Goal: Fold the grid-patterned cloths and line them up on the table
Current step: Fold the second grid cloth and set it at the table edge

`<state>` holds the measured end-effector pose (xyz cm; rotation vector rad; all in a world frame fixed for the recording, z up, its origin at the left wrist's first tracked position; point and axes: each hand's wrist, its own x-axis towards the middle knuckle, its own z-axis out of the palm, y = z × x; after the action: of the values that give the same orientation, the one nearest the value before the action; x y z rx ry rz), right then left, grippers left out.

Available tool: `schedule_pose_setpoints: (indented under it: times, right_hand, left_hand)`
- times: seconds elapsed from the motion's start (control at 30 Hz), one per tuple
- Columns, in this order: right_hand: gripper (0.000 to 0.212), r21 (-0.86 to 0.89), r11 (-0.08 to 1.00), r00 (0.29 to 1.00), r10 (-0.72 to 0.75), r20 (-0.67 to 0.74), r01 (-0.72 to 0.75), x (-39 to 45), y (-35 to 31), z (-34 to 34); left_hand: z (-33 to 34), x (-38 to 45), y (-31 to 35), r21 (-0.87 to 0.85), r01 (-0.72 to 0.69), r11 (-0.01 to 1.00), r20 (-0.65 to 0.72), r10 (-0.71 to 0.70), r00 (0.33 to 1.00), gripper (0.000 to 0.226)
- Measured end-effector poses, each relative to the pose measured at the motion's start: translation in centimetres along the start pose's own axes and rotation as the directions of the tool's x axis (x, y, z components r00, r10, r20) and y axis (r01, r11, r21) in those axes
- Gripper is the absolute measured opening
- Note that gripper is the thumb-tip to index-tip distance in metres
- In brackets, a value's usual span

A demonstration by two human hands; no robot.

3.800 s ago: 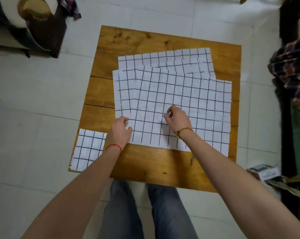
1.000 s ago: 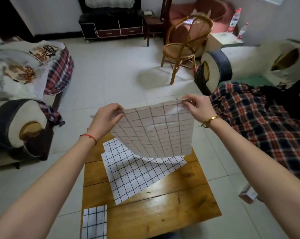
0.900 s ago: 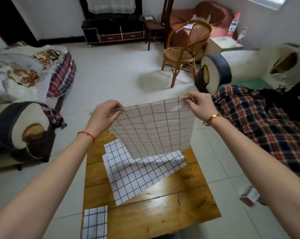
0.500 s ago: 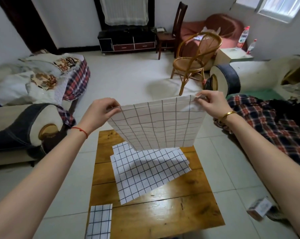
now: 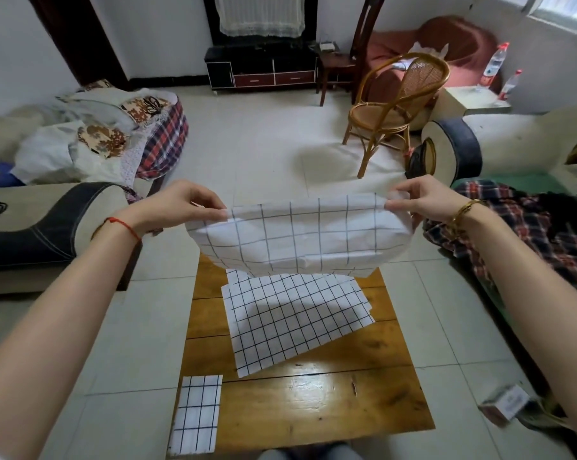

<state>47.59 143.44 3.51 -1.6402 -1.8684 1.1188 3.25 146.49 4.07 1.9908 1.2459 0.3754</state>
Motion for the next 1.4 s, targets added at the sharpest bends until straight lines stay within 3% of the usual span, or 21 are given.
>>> schedule_pose_setpoints:
  times: [0.3,0.4,0.7,0.87,0.97,1.17,1.4]
  right_hand:
    - [0.02,0.048,0.998,0.998,0.04,0.045,-0.042,0.8,0.1,2.0]
    - [0.028,0.054,0.995,0.995,0.079,0.058,-0.082,1.4,0.7,2.8]
    - [0.024,0.058,0.971,0.972,0.23,0.04,-0.233,5.5,4.0,4.5]
    - [0.017,-0.104,0.972,0.973,0.196,-0.124,-0.209,10.4,8.0,5.8]
    - [0.014,-0.164,0.959,0.954,0.19,-0.233,-0.231,13.1,10.6,7.4]
    - [0.038,-0.07,0.929,0.884,0.32,-0.34,-0.363,17.4,16.2,11.5]
    - [0.025,-0.093,0.923,0.86,0.306,-0.408,-0.373,19.6,19.9,14.2]
  left_hand:
    - [-0.6,0.4,-2.1,-0.127,0.071,0.989,0.056,-0.064,0.996,0.02]
    - [-0.4,1.1,-2.9,-0.158,0.093,0.983,0.067,-0.083,0.994,0.02]
    - [1.8,6.1,-6.4,-0.17,0.184,0.968,0.07,-0.174,0.982,0.024]
    - [4.6,10.7,-9.8,-0.15,0.196,0.969,-0.083,-0.21,0.974,0.005]
    - [6.7,13.3,-12.5,-0.141,0.203,0.969,-0.172,-0.226,0.959,0.008]
    - [11.9,16.7,-16.9,-0.069,0.201,0.977,-0.312,-0.213,0.926,0.002]
    - [16.1,18.0,-20.8,-0.074,0.278,0.958,-0.337,-0.286,0.897,0.012]
